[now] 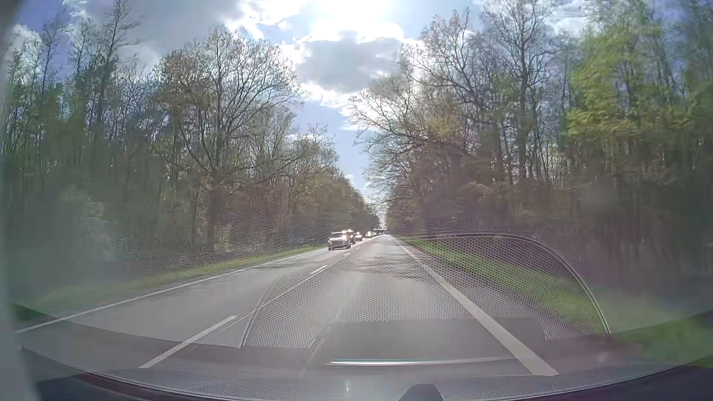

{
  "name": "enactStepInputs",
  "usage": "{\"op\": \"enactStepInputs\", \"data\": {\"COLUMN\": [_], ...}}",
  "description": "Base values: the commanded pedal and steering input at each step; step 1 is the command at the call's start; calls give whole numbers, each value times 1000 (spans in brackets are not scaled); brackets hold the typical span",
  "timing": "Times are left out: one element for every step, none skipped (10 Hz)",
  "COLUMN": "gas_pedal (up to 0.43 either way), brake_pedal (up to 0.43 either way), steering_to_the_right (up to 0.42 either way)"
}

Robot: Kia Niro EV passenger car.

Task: Follow the waypoints while adhering to traffic rules and regulations

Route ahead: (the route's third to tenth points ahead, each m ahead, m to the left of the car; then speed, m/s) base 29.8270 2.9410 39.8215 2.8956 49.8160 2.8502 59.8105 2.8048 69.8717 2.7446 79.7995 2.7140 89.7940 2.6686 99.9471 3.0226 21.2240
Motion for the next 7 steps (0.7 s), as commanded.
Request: {"op": "enactStepInputs", "data": {"gas_pedal": [130, 130, 130, 130, 130, 130, 130], "brake_pedal": [0, 0, 0, 0, 0, 0, 0], "steering_to_the_right": [-1, -2, -2, -2, -2, -2, -2]}}
